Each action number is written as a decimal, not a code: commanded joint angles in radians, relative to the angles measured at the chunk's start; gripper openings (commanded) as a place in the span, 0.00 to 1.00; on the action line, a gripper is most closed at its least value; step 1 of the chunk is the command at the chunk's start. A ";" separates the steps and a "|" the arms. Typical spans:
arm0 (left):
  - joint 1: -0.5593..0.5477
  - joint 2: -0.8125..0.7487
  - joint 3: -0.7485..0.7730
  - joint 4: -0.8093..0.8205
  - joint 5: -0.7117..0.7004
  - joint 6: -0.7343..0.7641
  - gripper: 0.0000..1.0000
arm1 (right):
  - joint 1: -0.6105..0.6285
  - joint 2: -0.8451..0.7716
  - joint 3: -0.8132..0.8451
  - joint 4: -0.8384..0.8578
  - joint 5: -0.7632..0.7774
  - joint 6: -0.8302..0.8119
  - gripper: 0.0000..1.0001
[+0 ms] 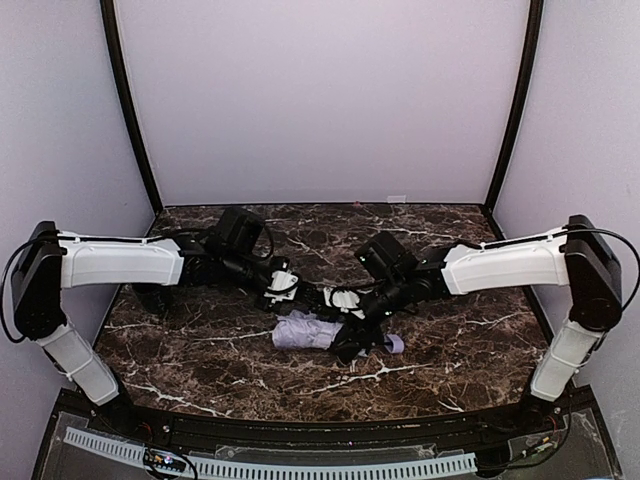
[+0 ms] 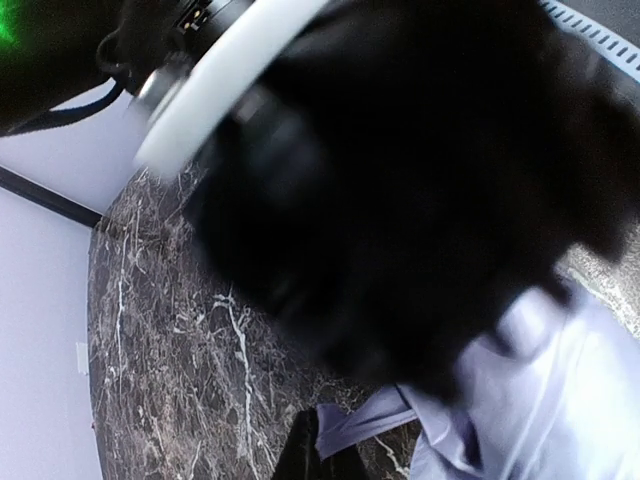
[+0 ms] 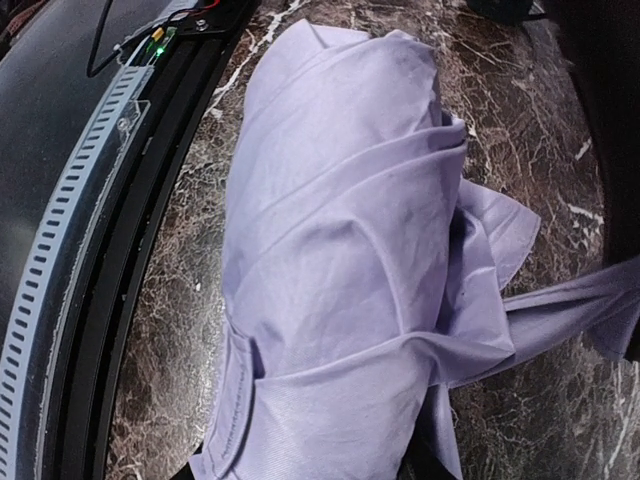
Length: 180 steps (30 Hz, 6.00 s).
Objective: Put away the umbrella
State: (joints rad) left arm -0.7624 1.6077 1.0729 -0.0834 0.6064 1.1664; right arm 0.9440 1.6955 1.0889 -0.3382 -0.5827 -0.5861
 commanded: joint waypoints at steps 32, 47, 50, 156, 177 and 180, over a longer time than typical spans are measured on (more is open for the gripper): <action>0.008 0.405 0.037 0.652 -0.338 -0.269 0.00 | 0.270 0.026 -0.281 0.095 0.527 -0.159 0.00; 0.012 0.526 0.069 0.710 -0.434 -0.176 0.00 | 0.269 0.082 -0.274 0.080 0.483 -0.106 0.00; 0.025 0.531 0.071 0.726 -0.419 -0.209 0.00 | 0.268 0.091 -0.259 0.051 0.494 -0.087 0.00; -0.314 0.201 -0.357 -0.140 -0.624 -0.235 0.00 | -0.236 -0.096 0.087 -0.018 0.328 0.588 0.61; -0.314 0.213 -0.340 -0.144 -0.629 -0.240 0.00 | -0.179 0.305 0.188 -0.270 0.039 0.350 0.56; -0.314 0.213 -0.345 -0.143 -0.627 -0.240 0.00 | -0.179 0.307 0.182 -0.301 -0.010 0.330 0.54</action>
State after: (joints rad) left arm -1.0691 1.7203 0.8043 0.0612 -0.0135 0.9016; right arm 0.7525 1.9724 1.2758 -0.5564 -0.4942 -0.2073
